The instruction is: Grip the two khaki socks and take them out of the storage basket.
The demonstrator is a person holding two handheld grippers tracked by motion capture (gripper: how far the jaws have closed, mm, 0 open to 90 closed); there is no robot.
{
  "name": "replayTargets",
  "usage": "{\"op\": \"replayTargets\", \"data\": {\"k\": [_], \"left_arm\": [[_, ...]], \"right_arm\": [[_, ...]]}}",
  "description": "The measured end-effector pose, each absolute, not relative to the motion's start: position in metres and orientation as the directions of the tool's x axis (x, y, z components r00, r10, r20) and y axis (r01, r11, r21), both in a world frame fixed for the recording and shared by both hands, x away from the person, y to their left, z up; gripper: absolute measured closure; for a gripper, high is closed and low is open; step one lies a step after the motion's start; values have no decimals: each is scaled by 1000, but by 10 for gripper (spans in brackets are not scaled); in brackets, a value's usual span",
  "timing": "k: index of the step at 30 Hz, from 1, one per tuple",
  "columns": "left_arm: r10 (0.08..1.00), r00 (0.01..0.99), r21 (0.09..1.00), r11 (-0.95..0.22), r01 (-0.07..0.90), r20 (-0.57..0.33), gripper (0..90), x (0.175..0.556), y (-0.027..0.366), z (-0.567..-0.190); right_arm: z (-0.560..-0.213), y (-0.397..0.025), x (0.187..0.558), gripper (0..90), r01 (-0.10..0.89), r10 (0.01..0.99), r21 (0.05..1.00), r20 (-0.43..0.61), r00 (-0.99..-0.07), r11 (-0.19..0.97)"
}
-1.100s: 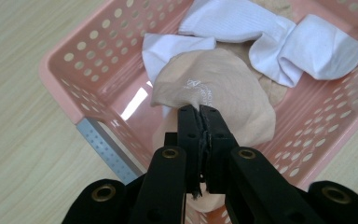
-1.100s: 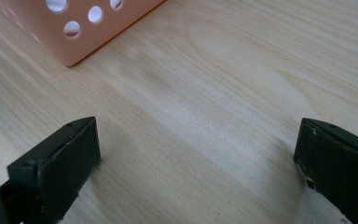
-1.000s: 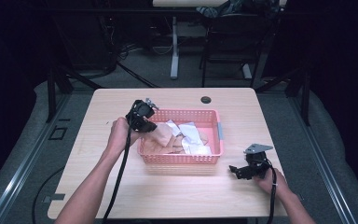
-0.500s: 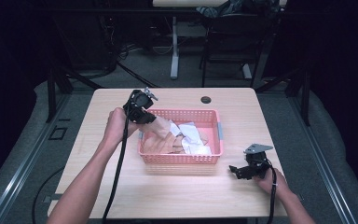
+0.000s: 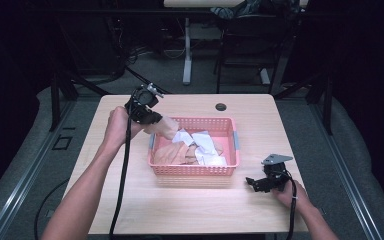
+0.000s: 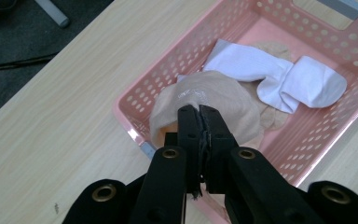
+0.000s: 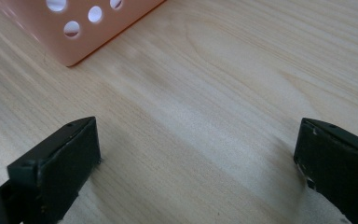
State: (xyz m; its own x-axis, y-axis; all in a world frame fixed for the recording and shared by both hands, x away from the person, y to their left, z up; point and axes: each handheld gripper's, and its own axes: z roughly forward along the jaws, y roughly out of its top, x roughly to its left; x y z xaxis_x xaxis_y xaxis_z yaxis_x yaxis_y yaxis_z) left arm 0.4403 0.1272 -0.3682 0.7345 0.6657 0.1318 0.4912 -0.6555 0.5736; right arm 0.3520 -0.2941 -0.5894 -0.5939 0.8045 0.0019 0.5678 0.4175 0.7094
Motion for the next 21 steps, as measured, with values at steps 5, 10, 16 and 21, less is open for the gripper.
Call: {"op": "replayTargets", "data": {"k": [5,10,16,21], "left_arm": [[682,716,586,-644,492,147,876,440,139,-355],[694,703,592,-635,497,154,876,440,146,-350],[712,682,593,-624,508,165,876,440,160,-344],[737,655,598,-604,527,167,876,440,177,-342]], "right_arm": [[-589,-294,352,0,568,804,709,1,-594,419],[-589,-294,352,0,567,804,707,-2,-594,422],[-589,-294,352,0,567,804,707,-3,-595,422],[-589,-294,352,0,567,803,707,-2,-595,422]]}}
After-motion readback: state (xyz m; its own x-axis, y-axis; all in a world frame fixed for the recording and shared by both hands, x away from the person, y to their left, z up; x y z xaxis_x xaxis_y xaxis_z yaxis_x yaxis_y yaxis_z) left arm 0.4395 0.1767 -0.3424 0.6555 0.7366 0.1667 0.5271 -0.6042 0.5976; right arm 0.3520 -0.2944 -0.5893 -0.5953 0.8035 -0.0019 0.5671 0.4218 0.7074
